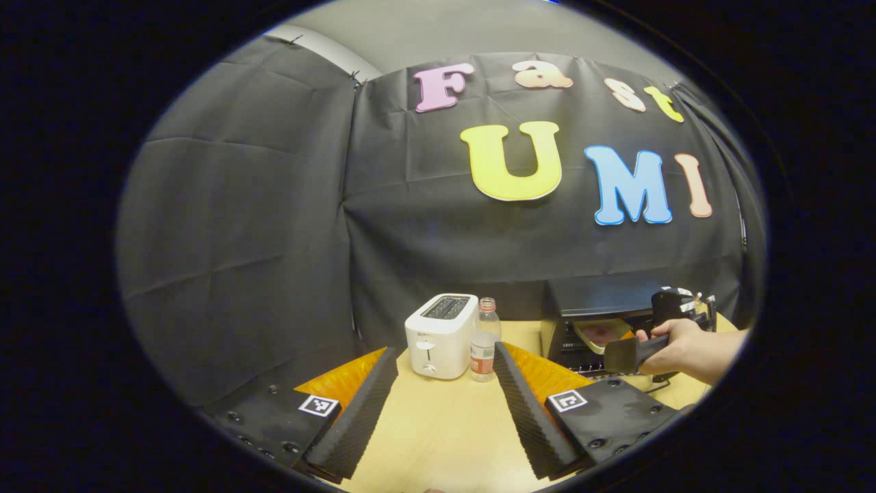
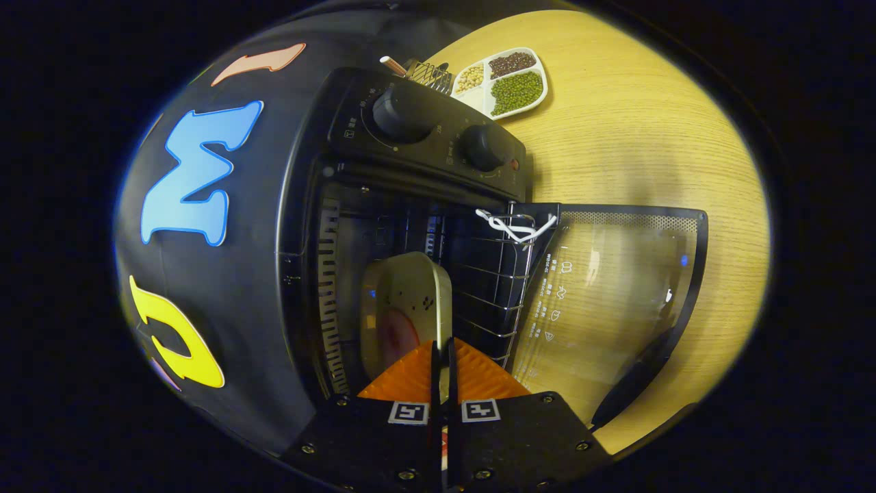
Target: Open the electric oven with the left hand, put the food in, and close the electric oven.
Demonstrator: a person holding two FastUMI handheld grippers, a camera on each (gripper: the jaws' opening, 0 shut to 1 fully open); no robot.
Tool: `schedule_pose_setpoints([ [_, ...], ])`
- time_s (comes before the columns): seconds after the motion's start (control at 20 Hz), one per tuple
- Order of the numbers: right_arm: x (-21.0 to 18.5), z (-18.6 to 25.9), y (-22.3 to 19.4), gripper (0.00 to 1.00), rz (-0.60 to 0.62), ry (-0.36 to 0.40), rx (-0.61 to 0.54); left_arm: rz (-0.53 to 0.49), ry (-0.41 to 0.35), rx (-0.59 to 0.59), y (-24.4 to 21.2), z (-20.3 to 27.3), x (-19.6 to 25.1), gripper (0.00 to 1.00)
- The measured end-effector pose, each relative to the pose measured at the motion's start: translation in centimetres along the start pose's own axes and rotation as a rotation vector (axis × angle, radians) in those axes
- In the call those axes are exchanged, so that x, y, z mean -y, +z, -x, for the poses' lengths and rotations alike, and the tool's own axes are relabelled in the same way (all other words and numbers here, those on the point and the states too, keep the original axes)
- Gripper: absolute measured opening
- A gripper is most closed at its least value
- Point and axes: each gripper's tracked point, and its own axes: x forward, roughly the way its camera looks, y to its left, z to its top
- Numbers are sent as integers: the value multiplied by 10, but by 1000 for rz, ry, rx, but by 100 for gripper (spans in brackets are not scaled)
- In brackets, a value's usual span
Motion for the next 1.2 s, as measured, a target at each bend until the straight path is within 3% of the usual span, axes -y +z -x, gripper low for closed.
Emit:
schedule_pose_setpoints([
  [0.3,-8,6,-10,12,11,52,-40,-6,-6,13,3,0,9,100],
  [0.4,-15,15,-18,26,15,97,-80,-8,-18,25,7,0,15,95],
  [0.45,-10,21,-16,49,33,80,-93,-8,-22,28,6,0,18,91],
  [0.55,-10,31,-13,95,57,103,-96,3,-31,28,5,0,25,96],
  [0.65,-13,44,-8,96,90,128,-106,12,-43,35,7,4,35,100],
  [0.8,-16,68,2,96,170,168,-118,17,-68,36,5,10,54,91],
  [1.0,-8,96,21,95,338,211,-120,47,-107,19,-3,17,85,91],
  [1.05,-6,104,26,95,383,228,-119,52,-121,13,-7,19,94,96],
  [1.1,-5,112,30,95,432,248,-120,54,-138,7,-10,22,103,91],
  [1.2,2,127,40,95,542,273,-123,53,-170,-11,-22,25,122,91],
])
